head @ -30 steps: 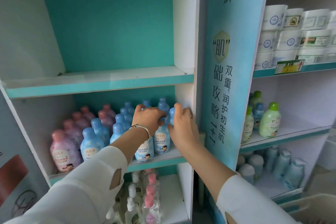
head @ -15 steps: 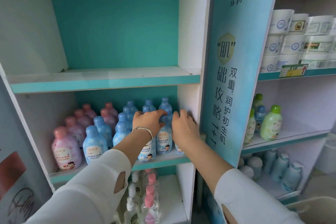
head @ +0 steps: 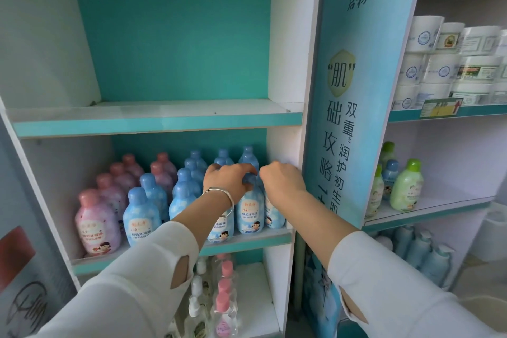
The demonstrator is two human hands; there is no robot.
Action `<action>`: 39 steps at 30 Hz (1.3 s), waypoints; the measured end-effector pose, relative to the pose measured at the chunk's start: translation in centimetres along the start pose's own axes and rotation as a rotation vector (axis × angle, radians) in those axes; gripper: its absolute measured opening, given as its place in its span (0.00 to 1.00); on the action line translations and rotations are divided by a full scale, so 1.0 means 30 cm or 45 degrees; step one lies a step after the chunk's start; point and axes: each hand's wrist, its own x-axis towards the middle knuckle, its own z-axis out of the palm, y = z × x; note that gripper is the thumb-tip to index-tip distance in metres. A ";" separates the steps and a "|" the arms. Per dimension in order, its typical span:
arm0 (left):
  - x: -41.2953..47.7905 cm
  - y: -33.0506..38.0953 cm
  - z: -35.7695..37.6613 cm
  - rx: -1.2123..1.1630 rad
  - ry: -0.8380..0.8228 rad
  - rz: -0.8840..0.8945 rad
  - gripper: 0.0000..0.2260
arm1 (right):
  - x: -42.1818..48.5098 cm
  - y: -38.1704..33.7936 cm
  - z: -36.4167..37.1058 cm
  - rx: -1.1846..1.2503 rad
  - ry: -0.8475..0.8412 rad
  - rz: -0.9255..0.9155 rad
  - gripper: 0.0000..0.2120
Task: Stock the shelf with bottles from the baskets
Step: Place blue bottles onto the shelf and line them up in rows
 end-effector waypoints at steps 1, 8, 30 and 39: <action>0.000 0.001 -0.002 0.004 -0.004 0.009 0.14 | 0.003 0.000 0.000 0.006 0.016 0.011 0.14; 0.005 -0.017 -0.023 -0.047 -0.102 0.063 0.16 | 0.016 0.002 0.012 0.028 0.059 -0.023 0.14; -0.003 -0.163 -0.014 -0.328 0.198 -0.157 0.13 | 0.161 -0.009 0.035 0.593 0.144 -0.021 0.17; 0.082 -0.216 -0.048 -0.151 -0.099 -0.223 0.13 | 0.302 0.011 0.072 0.518 -0.110 0.063 0.16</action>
